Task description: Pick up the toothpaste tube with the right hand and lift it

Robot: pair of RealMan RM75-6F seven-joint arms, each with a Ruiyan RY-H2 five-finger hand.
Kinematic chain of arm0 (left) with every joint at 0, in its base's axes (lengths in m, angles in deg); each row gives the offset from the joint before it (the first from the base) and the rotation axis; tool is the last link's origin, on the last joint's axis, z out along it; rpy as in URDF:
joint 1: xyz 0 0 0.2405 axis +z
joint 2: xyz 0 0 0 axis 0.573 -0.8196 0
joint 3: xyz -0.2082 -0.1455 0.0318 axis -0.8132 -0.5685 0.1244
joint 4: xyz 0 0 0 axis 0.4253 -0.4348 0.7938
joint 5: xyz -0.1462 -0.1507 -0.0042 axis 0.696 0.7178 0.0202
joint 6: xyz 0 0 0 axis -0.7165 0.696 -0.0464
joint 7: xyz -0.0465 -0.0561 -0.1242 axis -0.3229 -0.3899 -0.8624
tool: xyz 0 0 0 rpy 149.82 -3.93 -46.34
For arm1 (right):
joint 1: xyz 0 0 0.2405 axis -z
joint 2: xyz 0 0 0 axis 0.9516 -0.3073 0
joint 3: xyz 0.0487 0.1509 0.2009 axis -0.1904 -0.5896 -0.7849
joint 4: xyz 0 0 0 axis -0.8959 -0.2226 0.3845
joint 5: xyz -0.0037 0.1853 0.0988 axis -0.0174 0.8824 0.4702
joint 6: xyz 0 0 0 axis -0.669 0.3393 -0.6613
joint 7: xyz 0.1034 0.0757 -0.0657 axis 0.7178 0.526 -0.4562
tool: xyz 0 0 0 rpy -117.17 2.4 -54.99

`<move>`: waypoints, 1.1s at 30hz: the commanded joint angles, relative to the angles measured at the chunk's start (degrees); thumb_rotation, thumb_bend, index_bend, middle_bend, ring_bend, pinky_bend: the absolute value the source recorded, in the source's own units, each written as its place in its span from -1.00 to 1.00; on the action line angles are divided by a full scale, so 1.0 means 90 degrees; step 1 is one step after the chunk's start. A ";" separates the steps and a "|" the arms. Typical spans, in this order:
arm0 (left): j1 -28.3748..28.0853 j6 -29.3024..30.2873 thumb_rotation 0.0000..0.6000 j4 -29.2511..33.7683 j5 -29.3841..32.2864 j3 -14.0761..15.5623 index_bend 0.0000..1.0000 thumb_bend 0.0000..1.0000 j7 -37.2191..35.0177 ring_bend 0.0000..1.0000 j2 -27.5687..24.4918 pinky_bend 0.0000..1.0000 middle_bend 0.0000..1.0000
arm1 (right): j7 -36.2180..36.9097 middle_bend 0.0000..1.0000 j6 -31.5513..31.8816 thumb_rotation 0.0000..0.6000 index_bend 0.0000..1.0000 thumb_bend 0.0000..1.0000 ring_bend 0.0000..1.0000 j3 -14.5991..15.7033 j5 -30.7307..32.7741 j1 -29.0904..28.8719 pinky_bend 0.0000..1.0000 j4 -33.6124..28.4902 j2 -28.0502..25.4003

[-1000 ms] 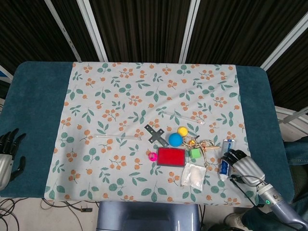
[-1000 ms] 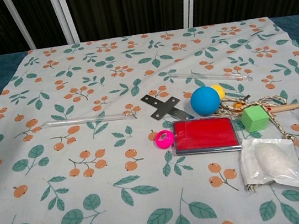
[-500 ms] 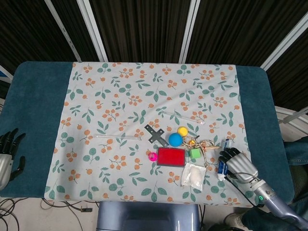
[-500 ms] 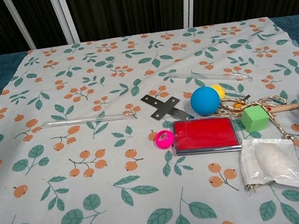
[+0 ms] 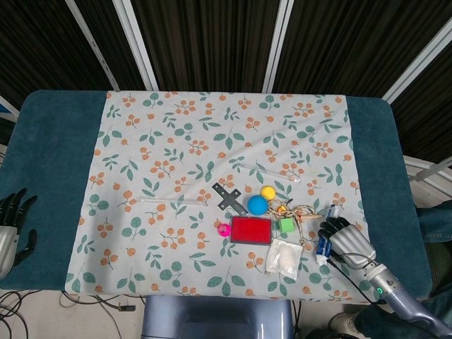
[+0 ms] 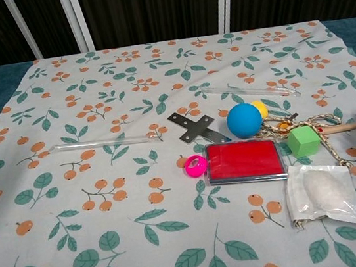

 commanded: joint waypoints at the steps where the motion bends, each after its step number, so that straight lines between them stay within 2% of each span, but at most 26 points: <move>1: 0.0000 -0.0004 1.00 0.0011 0.0001 0.0001 -0.78 0.07 -0.0004 -0.95 -0.0004 -0.78 -1.00 | 0.0170 0.45 0.0037 1.00 0.48 0.09 -0.03 -0.0032 0.0077 -0.0006 -0.43 -0.0185 -0.0089; 10: 0.0002 -0.0006 1.00 0.0026 0.0009 -0.0001 -0.77 0.07 -0.0031 -0.95 -0.0021 -0.78 -1.00 | 0.0458 0.50 -0.0030 1.00 0.54 0.12 0.01 -0.0141 0.0264 -0.0103 -0.39 -0.0718 -0.0354; 17: 0.0001 -0.0004 1.00 0.0054 0.0014 -0.0008 -0.77 0.06 -0.0052 -0.95 -0.0035 -0.78 -1.00 | 0.1173 0.50 0.0035 1.00 0.54 0.13 0.01 -0.0414 0.0584 -0.0173 -0.39 -0.1360 -0.0612; 25: 0.0004 -0.0007 1.00 0.0060 0.0016 -0.0006 -0.76 0.07 -0.0078 -0.95 -0.0045 -0.78 -1.00 | 0.2601 0.50 0.0467 1.00 0.55 0.13 0.02 -0.1007 0.1097 -0.0179 -0.39 -0.2436 -0.0922; 33: 0.0006 -0.0005 1.00 0.0068 0.0025 -0.0014 -0.76 0.07 -0.0123 -0.95 -0.0060 -0.78 -1.00 | 0.3894 0.50 0.0229 1.00 0.55 0.13 0.02 -0.1509 0.1722 -0.0280 -0.40 -0.3398 -0.1382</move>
